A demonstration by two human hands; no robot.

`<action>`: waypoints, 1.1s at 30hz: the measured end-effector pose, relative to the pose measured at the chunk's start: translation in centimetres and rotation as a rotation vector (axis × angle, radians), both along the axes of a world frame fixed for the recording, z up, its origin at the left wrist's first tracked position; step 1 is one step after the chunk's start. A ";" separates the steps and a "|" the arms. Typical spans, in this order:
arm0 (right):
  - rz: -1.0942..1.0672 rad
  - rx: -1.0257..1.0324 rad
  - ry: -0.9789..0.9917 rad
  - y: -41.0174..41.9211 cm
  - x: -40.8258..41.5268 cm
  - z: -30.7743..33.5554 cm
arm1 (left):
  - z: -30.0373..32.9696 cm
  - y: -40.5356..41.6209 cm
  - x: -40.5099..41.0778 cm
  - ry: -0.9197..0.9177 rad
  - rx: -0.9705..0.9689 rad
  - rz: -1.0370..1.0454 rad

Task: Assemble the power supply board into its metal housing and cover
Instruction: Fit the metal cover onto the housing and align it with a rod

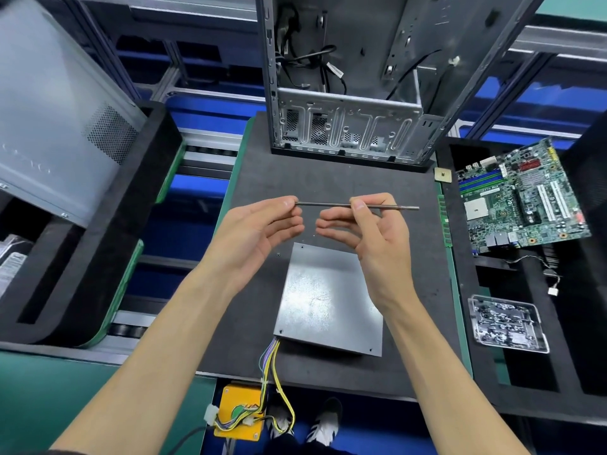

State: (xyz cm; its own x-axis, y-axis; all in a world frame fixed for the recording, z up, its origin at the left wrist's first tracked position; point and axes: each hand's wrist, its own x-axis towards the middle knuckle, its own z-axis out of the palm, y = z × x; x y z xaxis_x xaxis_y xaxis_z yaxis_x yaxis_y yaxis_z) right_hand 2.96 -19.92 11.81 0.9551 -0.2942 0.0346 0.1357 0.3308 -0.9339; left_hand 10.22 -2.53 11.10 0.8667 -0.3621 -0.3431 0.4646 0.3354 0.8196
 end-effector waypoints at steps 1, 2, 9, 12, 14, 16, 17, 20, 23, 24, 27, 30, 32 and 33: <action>-0.007 -0.004 0.007 -0.1 0.0 0.0 | 0.0 -0.1 0.0 -0.005 0.003 -0.004; -0.014 -0.010 0.015 -0.2 0.0 0.0 | 0.0 -0.1 0.0 -0.006 0.008 -0.009; -0.065 -0.141 0.045 -0.8 0.4 -0.4 | -0.5 -0.2 -0.5 -0.060 0.195 -0.028; -0.083 -0.307 0.041 -1.4 0.6 -0.9 | -2.2 0.1 -1.0 -0.198 0.612 0.004; -0.068 -0.458 0.046 -1.6 0.7 -1.4 | -3.5 0.0 -1.8 -0.217 0.794 -0.100; -0.024 -0.586 0.045 -1.6 0.8 -1.9 | -4.4 -0.1 -2.5 -0.179 0.772 -0.226; 0.004 -0.645 0.046 -1.6 0.9 -2.1 | -4.6 0.0 -2.7 -0.157 0.703 -0.264; 0.065 -0.755 0.045 -1.4 1.2 -2.6 | -4.7 0.3 -2.8 -0.120 0.572 -0.288; 0.089 -0.771 0.039 -1.1 1.4 -2.8 | -4.8 0.5 -2.6 -0.107 0.542 -0.295; 0.092 -0.777 0.038 -1.0 1.5 -2.9 | -4.9 0.5 -2.6 -0.101 0.537 -0.293; 0.092 -0.782 0.032 -0.7 1.7 -3.0 | -5.1 0.6 -2.5 -0.090 0.529 -0.282; 0.094 -0.780 0.021 -0.5 1.8 -3.1 | -5.2 0.7 -2.4 -0.090 0.527 -0.282; 0.098 -0.787 0.019 -0.5 1.9 -3.2 | -5.3 0.7 -2.4 -0.094 0.531 -0.286; 0.100 -0.789 0.019 -0.4 1.9 -3.2 | -5.3 0.7 -2.4 -0.097 0.536 -0.288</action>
State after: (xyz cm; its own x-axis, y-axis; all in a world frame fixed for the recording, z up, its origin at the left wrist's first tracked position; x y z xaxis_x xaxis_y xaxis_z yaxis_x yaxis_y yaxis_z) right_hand 4.91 -20.33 8.60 0.9782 -0.1024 0.1807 0.1223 -0.4191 -0.8997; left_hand 7.78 -1.82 5.80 0.7960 -0.3851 -0.4670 0.3905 -0.2626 0.8823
